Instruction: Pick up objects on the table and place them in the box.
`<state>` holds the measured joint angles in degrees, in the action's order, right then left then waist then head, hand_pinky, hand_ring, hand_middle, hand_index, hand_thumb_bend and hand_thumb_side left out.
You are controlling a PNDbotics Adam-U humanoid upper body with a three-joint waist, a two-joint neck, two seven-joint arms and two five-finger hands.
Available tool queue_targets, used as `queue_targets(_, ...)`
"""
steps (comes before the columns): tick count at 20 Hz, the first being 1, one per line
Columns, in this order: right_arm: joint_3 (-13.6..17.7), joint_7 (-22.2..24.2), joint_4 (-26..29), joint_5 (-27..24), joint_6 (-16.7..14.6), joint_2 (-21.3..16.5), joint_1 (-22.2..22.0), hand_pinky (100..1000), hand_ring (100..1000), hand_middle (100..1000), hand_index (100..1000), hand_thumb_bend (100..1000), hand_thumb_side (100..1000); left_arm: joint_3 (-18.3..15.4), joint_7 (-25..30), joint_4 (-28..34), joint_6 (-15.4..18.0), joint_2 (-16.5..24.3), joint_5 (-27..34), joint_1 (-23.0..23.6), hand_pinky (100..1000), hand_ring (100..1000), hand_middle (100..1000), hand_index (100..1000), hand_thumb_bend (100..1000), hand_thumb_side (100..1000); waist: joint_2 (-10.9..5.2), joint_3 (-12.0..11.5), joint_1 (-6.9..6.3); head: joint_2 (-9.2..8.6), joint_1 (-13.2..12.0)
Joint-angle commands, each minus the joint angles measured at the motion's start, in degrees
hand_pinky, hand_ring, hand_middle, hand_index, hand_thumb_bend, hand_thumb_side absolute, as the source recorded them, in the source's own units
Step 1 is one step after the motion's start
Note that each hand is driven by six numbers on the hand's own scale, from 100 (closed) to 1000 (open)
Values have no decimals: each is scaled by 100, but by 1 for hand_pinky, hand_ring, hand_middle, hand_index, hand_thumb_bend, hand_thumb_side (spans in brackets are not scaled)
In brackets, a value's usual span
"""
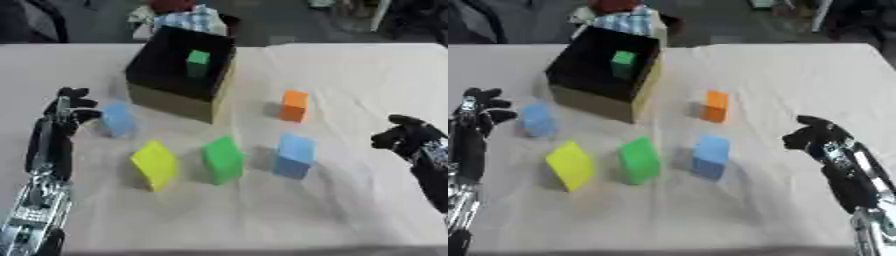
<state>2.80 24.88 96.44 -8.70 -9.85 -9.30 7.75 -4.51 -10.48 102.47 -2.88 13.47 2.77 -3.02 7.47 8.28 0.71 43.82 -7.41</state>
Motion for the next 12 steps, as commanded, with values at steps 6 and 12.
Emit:
queue_targets(6, 20, 12, 79, 18, -11, -39, 67, 730, 711, 583, 815, 100, 706, -35, -5, 124, 15, 51, -12, -71, 799, 592, 581, 774, 100, 916, 4, 2, 16, 30, 23)
queue_targets(12, 19, 16, 79, 23, -9, -43, 71, 730, 712, 583, 815, 100, 705, -63, 37, 136, 43, 120, -110, -141, 807, 610, 597, 781, 100, 882, -1, 16, 3, 30, 41)
